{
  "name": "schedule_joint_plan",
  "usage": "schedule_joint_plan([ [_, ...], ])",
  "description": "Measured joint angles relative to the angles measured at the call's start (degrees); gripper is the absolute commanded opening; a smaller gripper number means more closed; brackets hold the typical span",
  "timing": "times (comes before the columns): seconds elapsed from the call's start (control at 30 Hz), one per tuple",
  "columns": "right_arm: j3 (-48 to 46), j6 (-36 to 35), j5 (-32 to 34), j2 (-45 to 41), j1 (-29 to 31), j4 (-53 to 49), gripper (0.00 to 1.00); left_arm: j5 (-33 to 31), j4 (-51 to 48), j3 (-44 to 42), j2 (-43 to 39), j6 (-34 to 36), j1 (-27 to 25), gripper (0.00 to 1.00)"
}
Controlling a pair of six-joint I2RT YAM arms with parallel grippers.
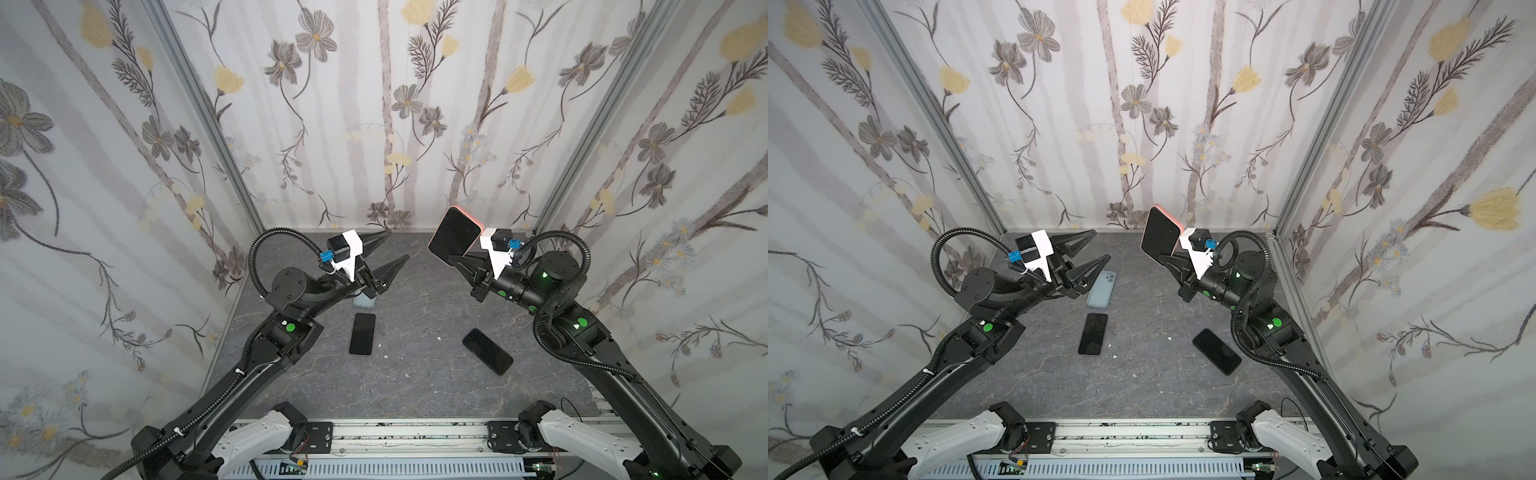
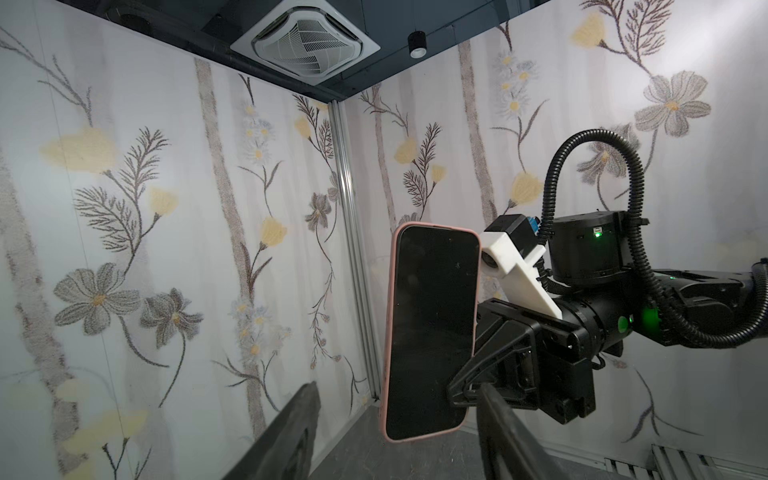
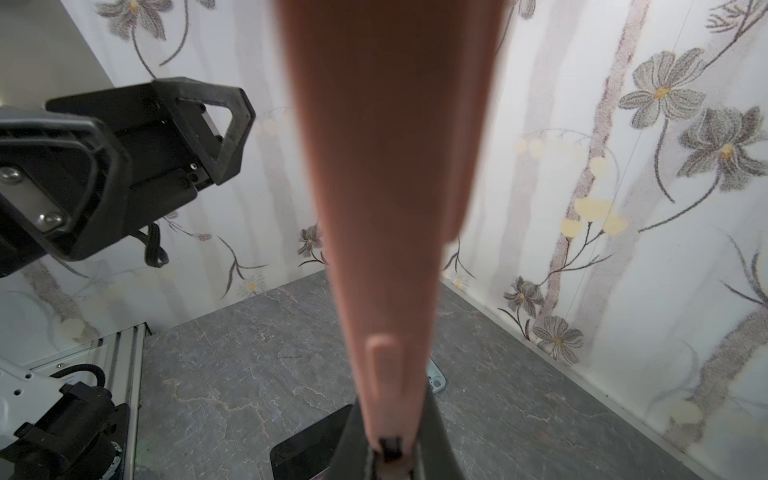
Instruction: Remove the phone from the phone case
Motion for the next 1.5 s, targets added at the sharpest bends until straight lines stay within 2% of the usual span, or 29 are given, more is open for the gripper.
schedule_joint_plan([
  [0.3,-0.85,-0.15,0.02,2.45,-0.61,-4.26,0.0,-0.48,-3.52,3.34,3.78,4.96,-1.51,0.6],
  [0.47,-2.64,-0.85,2.84,2.03,2.91,-4.48,0.0,-0.46,-3.67,3.85,4.9,6.88,-1.95,0.54],
  [0.63,-2.75,-1.62,6.25,2.03,6.16,-4.7,0.0,-0.02,-3.67,3.26,5.18,9.22,-2.58,0.43],
  [0.73,-2.97,-1.66,8.0,1.77,7.69,-4.74,0.0,1.22,-3.72,2.4,5.2,10.47,-2.84,0.41],
  [1.5,-3.63,-4.74,9.81,1.42,11.3,-5.79,0.0,0.59,-3.67,1.7,5.25,12.55,-3.13,0.4],
])
